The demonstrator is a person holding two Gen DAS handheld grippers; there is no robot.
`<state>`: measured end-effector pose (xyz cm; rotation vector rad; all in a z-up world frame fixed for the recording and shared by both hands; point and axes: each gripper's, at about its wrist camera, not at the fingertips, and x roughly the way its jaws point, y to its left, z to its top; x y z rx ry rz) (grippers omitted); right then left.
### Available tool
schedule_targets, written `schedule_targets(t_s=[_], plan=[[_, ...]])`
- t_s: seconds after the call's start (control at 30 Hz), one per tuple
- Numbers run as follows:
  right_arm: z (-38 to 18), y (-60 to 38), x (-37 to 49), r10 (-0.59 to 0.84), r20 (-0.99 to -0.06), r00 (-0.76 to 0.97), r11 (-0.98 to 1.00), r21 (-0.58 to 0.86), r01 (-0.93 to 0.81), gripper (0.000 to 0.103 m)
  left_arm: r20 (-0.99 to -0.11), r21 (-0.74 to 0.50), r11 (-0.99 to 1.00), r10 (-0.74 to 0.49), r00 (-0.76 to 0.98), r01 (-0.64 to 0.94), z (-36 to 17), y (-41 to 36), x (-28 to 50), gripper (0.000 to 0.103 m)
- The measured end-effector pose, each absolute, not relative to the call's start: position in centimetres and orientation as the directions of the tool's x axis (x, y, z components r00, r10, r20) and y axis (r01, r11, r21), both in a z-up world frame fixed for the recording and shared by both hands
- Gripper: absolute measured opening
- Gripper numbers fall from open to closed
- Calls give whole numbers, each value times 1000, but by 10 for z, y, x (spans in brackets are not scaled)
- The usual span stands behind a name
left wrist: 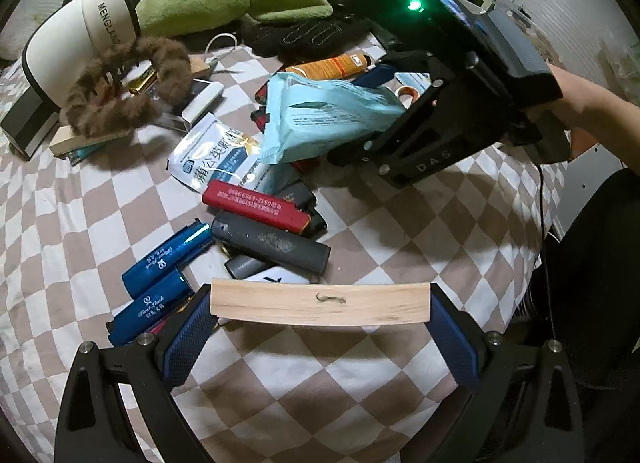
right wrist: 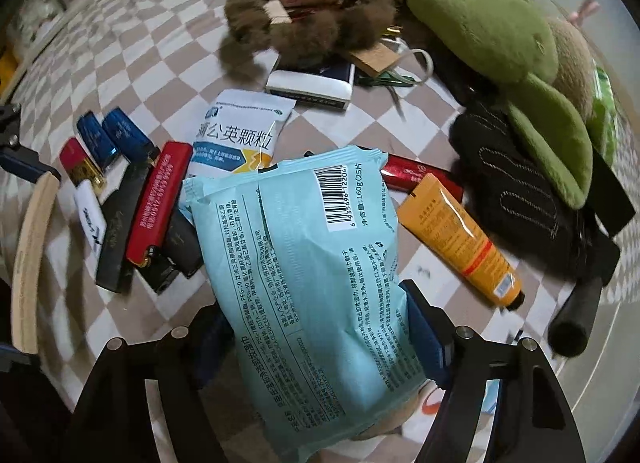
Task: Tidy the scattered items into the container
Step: 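Close the right tool on the light blue packet while the left tool holds the wooden stick, then carry the light blue packet and wooden stick in both tools over the white box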
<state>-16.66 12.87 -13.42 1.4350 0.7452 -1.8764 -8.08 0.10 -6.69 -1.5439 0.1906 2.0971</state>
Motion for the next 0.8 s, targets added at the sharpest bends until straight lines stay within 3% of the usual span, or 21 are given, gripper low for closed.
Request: schedule_targets(t_s=[0.8], plan=[[-53,163,-159,-249,-938,-242,-773,42,632,77,-880,-73,-899,262,-396,-433,-22,17,-99,100]])
